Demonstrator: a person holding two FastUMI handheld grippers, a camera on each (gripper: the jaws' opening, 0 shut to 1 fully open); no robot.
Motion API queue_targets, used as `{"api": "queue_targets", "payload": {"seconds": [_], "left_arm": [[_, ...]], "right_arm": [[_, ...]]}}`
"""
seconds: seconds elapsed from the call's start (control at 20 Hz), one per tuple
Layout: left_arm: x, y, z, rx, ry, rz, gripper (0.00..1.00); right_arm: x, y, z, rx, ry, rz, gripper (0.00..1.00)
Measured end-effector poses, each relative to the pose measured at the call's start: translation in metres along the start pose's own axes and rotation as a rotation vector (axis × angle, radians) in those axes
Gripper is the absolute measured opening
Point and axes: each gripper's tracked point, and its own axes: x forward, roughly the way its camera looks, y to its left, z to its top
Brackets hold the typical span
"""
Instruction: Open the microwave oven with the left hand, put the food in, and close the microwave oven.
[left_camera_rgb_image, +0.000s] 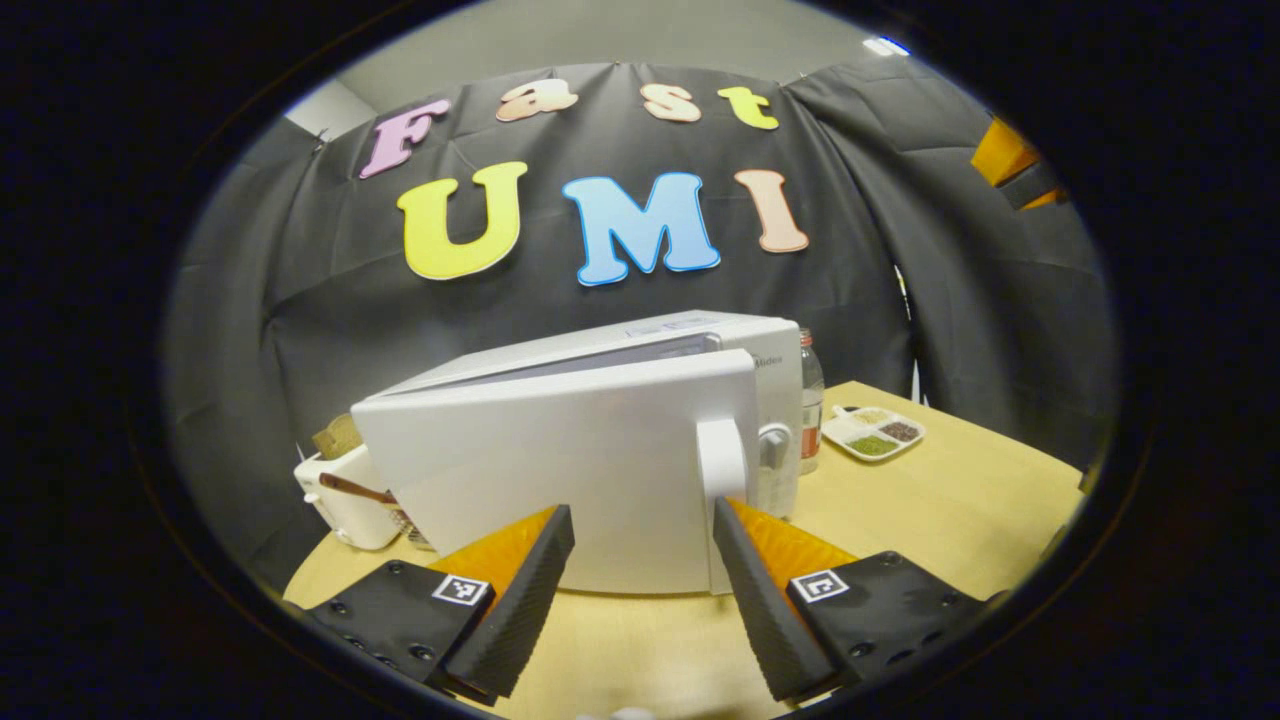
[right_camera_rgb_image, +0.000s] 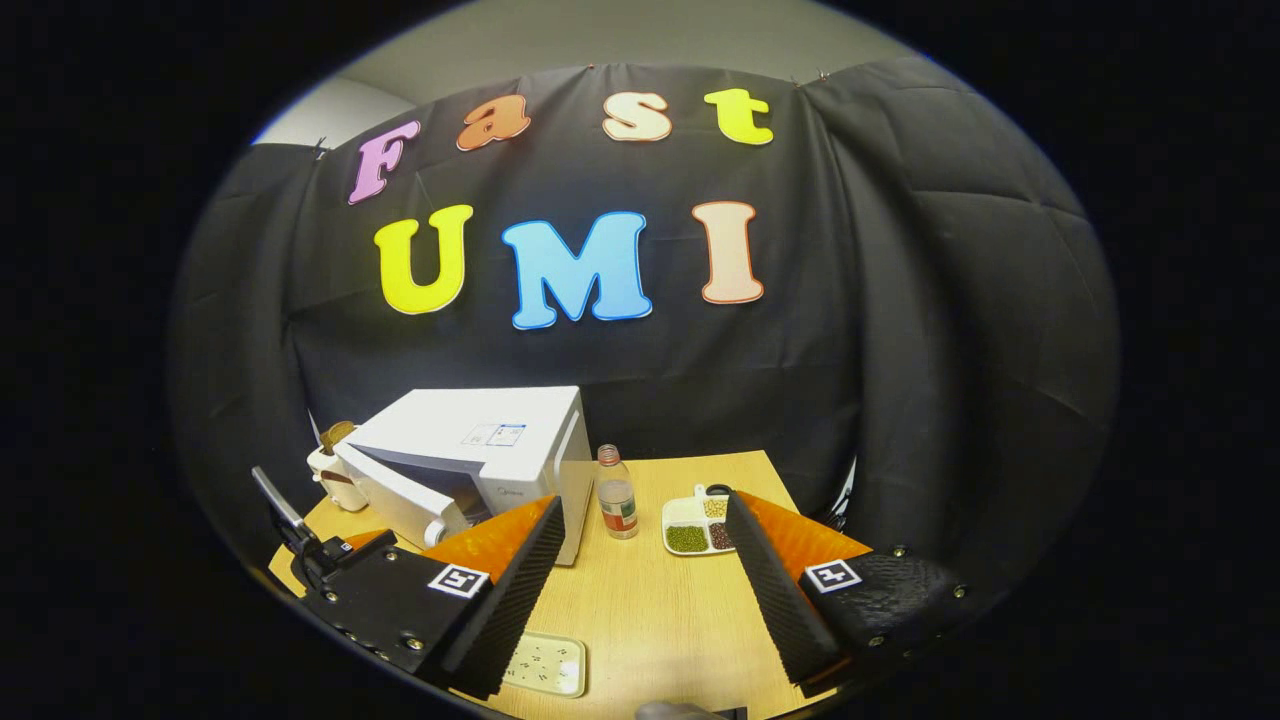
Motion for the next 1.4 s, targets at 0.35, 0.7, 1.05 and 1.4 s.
{"api": "queue_targets", "payload": {"seconds": [0.35,0.7,1.05,1.4], "left_arm": [[0.046,-0.005,0.014,-0.004,-0.014,0.040,0.94],[0.054,-0.006,0.011,-0.042,-0.009,0.064,0.99],[0.069,-0.019,0.011,-0.069,0.003,0.072,0.98],[0.056,-0.013,0.016,-0.042,0.004,0.086,0.99]], "right_arm": [[0.014,-0.007,0.002,0.008,0.011,0.013,0.99],[0.020,-0.012,0.003,0.009,0.018,0.015,0.99],[0.019,-0.002,0.005,-0.008,0.017,0.033,0.99],[0.006,0.008,0.008,-0.014,-0.004,0.051,0.99]]}}
